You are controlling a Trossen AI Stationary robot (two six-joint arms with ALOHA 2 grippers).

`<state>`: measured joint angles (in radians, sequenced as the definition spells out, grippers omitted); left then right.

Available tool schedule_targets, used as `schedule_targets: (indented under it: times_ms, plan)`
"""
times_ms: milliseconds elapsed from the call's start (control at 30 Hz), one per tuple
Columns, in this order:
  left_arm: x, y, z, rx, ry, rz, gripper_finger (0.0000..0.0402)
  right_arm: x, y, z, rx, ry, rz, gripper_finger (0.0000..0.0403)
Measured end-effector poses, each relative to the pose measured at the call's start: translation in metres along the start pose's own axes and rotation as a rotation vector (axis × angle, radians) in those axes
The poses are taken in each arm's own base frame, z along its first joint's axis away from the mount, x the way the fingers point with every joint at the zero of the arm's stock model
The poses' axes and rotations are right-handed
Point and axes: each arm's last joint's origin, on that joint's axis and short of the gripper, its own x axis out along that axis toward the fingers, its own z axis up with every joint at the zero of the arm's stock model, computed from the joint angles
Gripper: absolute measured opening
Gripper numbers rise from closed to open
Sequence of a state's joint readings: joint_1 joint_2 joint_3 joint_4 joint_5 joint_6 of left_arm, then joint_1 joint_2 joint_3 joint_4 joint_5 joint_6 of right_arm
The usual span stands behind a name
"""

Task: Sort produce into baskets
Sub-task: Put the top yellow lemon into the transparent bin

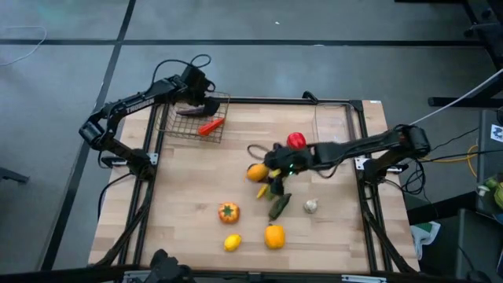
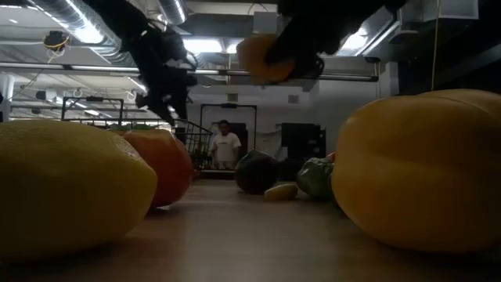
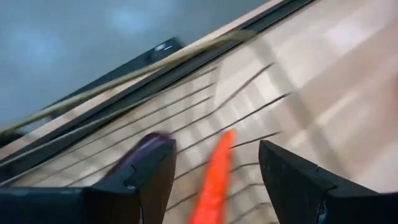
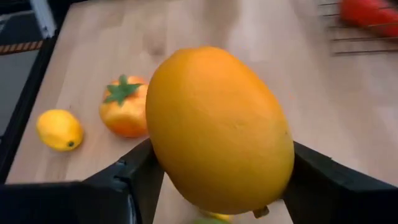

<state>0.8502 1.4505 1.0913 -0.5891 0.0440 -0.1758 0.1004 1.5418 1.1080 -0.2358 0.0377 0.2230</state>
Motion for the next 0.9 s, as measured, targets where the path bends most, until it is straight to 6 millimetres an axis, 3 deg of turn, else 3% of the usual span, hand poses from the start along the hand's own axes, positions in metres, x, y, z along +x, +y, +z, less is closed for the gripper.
schedule_targets:
  times_ms: [200, 500, 733, 900]
  plan:
    - [-0.025, -0.019, 0.013, 0.017, -0.067, -0.181, 0.0225, -0.048, -0.030, 0.009, 0.016, 0.000, -0.097, 0.0259]
    - [-0.042, -0.077, -0.003, 0.213, -0.072, -0.333, 0.0225, -0.106, -0.072, -0.004, 0.101, 0.115, -0.367, 0.0260]
    - [-0.054, -0.131, -0.021, 0.342, -0.121, -0.485, 0.0225, -0.128, -0.104, -0.026, 0.126, 0.333, -0.605, 0.0260]
    - [-0.068, -0.168, -0.032, 0.429, -0.250, -0.548, 0.0225, -0.129, -0.128, -0.047, 0.176, 0.449, -0.680, 0.0260]
